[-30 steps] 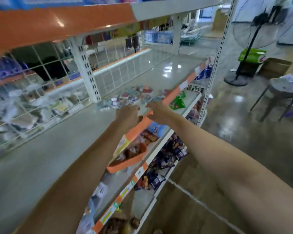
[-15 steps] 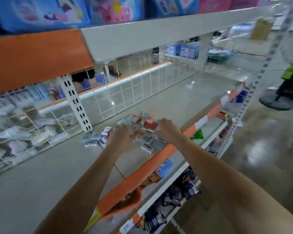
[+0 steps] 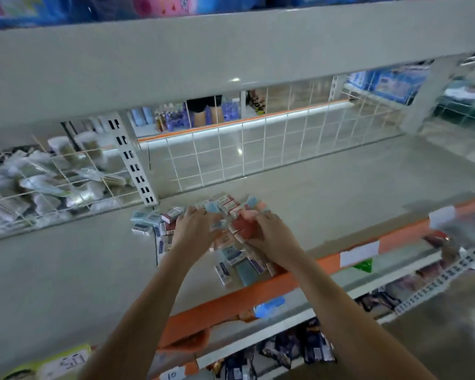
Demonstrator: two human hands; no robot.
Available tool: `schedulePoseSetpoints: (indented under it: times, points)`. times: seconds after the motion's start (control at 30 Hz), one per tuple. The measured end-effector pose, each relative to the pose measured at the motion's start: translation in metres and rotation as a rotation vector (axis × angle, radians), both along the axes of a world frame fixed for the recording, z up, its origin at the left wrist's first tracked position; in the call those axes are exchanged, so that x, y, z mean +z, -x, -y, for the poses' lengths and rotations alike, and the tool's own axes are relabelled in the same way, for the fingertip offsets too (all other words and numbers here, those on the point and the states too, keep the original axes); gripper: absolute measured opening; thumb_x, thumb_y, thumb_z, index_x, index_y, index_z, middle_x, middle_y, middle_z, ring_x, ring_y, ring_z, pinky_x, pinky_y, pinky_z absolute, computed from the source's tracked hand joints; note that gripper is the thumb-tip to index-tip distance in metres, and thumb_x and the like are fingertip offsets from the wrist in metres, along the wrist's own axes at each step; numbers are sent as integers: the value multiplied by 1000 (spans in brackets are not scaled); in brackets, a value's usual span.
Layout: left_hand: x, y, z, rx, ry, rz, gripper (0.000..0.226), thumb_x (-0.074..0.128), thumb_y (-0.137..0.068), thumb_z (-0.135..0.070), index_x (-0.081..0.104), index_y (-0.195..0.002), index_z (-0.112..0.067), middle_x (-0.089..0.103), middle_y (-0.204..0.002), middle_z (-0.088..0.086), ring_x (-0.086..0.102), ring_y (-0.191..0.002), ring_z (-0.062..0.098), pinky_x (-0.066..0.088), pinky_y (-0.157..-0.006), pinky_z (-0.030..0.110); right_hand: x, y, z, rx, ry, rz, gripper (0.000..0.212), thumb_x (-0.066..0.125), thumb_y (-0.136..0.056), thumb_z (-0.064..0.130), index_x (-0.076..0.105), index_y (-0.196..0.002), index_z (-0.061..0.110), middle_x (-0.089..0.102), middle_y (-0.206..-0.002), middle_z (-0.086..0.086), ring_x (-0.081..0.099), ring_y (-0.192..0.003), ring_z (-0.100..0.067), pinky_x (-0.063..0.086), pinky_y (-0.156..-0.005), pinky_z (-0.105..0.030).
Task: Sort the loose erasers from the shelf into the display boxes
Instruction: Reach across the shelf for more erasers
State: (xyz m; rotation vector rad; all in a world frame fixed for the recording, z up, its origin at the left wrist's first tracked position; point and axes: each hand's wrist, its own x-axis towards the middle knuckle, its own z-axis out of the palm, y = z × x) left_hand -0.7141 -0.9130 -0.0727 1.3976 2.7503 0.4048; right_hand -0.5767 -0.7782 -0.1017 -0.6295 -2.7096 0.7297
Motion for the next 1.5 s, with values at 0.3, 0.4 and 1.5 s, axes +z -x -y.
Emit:
schedulePoseSetpoints:
  times: [0.3,0.4,1.5]
  points:
    - [11,-12,21,86,-240,291,22,61,-87,-18,62,-109,-20,60,-103,-8,59,-91,11,52,-77,29,10,-2,-6,243,127,-58,41,65,-81,42,58,-117,22,58,-117,5,55,-102,-9,47,-89,-25]
    - [9,-9,27,118,-328,468,20,59,-89,-15,65,-107,-21,62,-93,-11,62,-84,11,52,-74,25,14,-5,-5,248,143,-89,38,67,-82,36,62,-116,20,57,-118,6,55,-104,-9,45,-92,-22]
    - [47,15,522,810,-1119,822,22,52,-89,3,53,-86,-18,58,-79,1,57,-62,6,42,-52,13,64,150,474,583,969,-42,14,55,-90,2,66,-97,7,66,-73,-6,65,-58,-5,54,-63,-15]
